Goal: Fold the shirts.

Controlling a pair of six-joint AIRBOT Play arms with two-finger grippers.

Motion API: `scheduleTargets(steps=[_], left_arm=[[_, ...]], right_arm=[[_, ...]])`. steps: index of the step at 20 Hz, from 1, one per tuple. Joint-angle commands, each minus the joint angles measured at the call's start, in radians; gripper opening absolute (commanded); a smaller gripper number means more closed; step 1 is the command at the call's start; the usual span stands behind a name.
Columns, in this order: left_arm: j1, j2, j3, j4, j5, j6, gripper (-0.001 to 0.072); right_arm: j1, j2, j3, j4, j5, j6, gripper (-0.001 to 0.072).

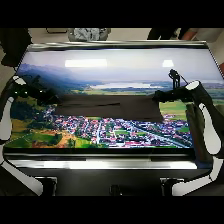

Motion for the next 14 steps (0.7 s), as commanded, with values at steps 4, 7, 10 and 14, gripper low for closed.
scheduleTargets(steps=[4,7,10,14], left_arm=[[0.047,0.006,0.142,-0.023,-0.079,-0.007,0.0715],[0.059,0.112,0.149,-0.023,-0.067,-0.006,0.0713],[0.040,0.201,0.149,-0.021,-0.068,-0.005,0.0712],[-0.001,0.293,0.149,-0.021,-0.076,0.005,0.0713]], right_arm=[[-0.117,0.046,0.087,-0.187,0.206,-0.063,0.0718],[-0.194,0.038,0.073,-0.303,0.337,-0.024,0.0720],[-0.204,-0.006,0.029,-0.209,0.341,-0.037,0.0720],[-0.204,-0.114,0.022,0.038,0.341,-0.060,0.0720]])
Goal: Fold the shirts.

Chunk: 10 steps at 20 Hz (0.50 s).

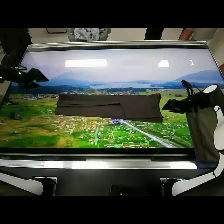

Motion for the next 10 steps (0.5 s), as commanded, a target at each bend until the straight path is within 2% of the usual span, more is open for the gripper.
scheduleTargets(steps=[1,4,8,9,10], left_arm=[[-0.033,0.080,0.003,0.002,-0.005,0.011,0.0712],[-0.068,0.109,0.003,0.001,-0.005,0.011,0.0713],[-0.116,0.113,0.003,0.001,-0.004,0.011,0.0713],[-0.130,0.112,0.002,0.001,-0.004,0.011,0.0712],[-0.144,0.111,0.002,0.001,-0.004,0.012,0.0711]], right_arm=[[-0.008,-0.087,-0.008,0.208,0.023,-0.020,0.0720],[0.000,-0.142,-0.008,0.294,0.028,-0.019,0.0720],[0.067,-0.154,-0.008,0.313,0.022,-0.047,0.0704],[0.088,-0.154,-0.008,0.313,0.018,-0.048,0.0538],[0.101,-0.152,-0.007,0.318,0.011,-0.047,0.0231]])
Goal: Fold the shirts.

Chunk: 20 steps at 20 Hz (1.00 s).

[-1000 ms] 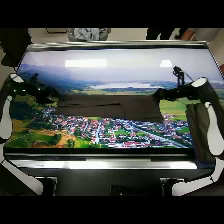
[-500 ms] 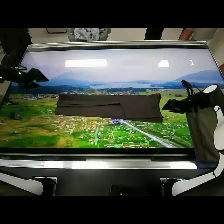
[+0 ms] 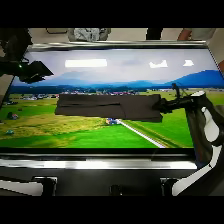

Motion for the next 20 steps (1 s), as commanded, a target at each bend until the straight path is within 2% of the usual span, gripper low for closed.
scheduleTargets(steps=[1,2,3,4,5,10,13,16,17,20], left_arm=[[-0.050,0.001,0.000,0.000,0.001,0.012,0.0702],[-0.071,-0.006,-0.002,0.000,0.002,0.036,0.0680],[-0.094,-0.015,-0.011,0.000,0.011,0.068,0.0442],[-0.126,-0.031,-0.026,0.000,0.023,0.092,0.0141],[-0.163,-0.051,-0.040,-0.003,0.033,0.103,0.0043],[-0.430,-0.215,-0.121,-0.062,0.161,0.097,0.0039],[-0.576,-0.273,-0.122,-0.080,0.191,0.075,0.0038],[-0.688,-0.296,-0.122,-0.090,0.309,0.059,0.0038],[-0.712,-0.311,-0.122,-0.115,0.355,0.027,0.0038],[-0.759,-0.375,-0.117,-0.302,0.442,0.022,0.0037]], right_arm=[[0.046,0.005,0.004,0.059,0.004,-0.011,0.0049],[0.046,0.028,0.004,0.069,0.011,-0.023,0.0043],[0.046,0.063,0.004,0.065,0.006,-0.039,0.0043],[0.046,0.107,0.004,0.040,0.003,-0.036,0.0042],[0.046,0.163,0.004,0.003,0.002,-0.031,0.0041],[0.046,0.406,0.004,-0.208,0.062,0.099,0.0041],[0.046,0.522,0.004,-0.278,0.144,0.114,0.0041],[0.046,0.637,0.004,-0.344,0.186,0.133,0.0041],[0.046,0.671,0.004,-0.359,0.197,0.146,0.0041],[0.045,0.763,0.004,-0.381,0.224,0.190,0.0041]])
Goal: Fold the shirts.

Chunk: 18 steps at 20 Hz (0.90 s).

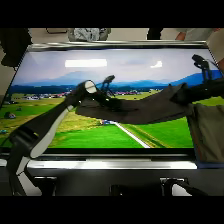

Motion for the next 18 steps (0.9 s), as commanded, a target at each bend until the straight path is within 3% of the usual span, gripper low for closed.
scheduleTargets(steps=[1,5,8,11,13,15,18], left_arm=[[-0.080,-0.077,0.002,-0.226,0.119,-0.018,0.0037],[-0.172,-0.177,0.002,-0.453,0.141,-0.018,0.0037],[-0.235,-0.214,0.002,-0.633,0.256,-0.018,0.0037],[-0.216,-0.204,0.001,-0.647,0.259,0.007,0.0036],[-0.150,-0.154,0.000,-0.481,0.203,0.026,0.0035],[-0.055,-0.049,0.000,-0.195,0.126,-0.016,0.0035],[0.104,0.142,-0.001,0.060,0.021,-0.006,0.0036]], right_arm=[[0.000,0.117,0.002,-0.047,0.041,0.059,0.0041],[0.000,0.217,0.003,-0.043,0.063,0.117,0.0041],[0.000,0.262,0.003,-0.042,0.061,0.162,0.0042],[0.000,0.245,0.003,-0.046,0.053,0.172,0.0042],[0.000,0.201,0.003,-0.013,0.047,0.172,0.0041],[0.024,0.154,0.003,0.032,-0.019,0.172,0.0041],[0.163,0.070,0.003,0.057,-0.129,0.186,0.0041]])
